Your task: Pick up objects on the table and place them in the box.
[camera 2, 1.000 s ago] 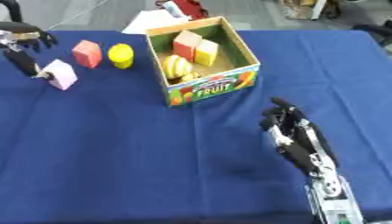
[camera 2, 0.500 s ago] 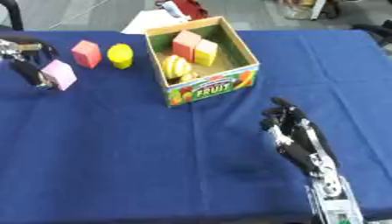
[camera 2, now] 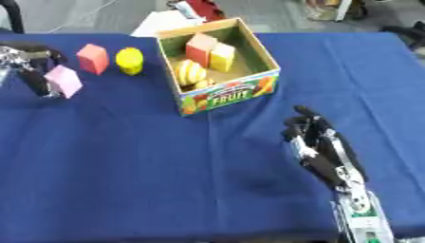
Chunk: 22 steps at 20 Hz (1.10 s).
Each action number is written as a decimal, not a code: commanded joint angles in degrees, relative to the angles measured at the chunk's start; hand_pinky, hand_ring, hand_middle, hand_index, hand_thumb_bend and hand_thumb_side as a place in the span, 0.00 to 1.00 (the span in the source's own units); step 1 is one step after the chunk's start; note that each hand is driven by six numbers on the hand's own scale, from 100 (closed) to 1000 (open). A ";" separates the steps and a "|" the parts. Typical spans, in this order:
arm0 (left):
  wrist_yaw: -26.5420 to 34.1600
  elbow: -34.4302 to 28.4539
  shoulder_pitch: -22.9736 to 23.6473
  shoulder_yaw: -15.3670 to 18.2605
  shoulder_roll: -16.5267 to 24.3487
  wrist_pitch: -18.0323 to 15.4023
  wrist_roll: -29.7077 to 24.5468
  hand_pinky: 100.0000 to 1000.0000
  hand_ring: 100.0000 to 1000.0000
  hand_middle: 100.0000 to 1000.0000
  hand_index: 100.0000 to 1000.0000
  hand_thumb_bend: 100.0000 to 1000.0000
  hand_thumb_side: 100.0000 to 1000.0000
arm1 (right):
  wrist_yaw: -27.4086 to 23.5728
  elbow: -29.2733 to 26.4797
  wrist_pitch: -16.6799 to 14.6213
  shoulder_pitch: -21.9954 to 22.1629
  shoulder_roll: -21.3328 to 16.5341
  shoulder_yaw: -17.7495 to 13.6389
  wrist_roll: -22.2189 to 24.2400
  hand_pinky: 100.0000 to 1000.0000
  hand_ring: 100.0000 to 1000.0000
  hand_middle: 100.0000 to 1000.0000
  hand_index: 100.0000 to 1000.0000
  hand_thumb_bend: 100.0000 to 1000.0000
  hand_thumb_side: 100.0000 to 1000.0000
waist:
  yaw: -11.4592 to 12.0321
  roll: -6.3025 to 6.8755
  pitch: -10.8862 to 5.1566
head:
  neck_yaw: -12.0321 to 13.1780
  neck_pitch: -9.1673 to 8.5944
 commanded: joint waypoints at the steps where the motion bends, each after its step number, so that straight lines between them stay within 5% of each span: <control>1: -0.73 -0.05 -1.48 0.45 0.88 -0.19 0.78 0.76 0.68 0.74 0.89 0.41 0.14 | 0.23 -0.57 -0.13 -0.63 -0.68 -0.09 0.06 0.61 0.59 0.62 0.88 0.00 0.34 | -0.08 -0.27 -1.26 | -0.16 0.27; 9: -1.65 -0.32 -1.64 0.47 0.79 0.10 3.13 0.62 0.51 0.59 0.78 0.27 0.13 | 0.26 -0.59 -0.12 -0.56 -0.64 -0.16 0.01 0.61 0.59 0.62 0.88 0.00 0.34 | -0.16 -0.21 -1.23 | -0.08 0.27; 22: 0.17 -10.31 -7.01 -1.58 0.42 -3.51 4.96 0.61 0.48 0.55 0.76 0.22 0.11 | 0.30 -0.48 -0.07 -0.31 -0.85 -0.21 0.02 0.61 0.59 0.62 0.88 0.00 0.34 | 0.21 0.08 -1.66 | -0.16 0.27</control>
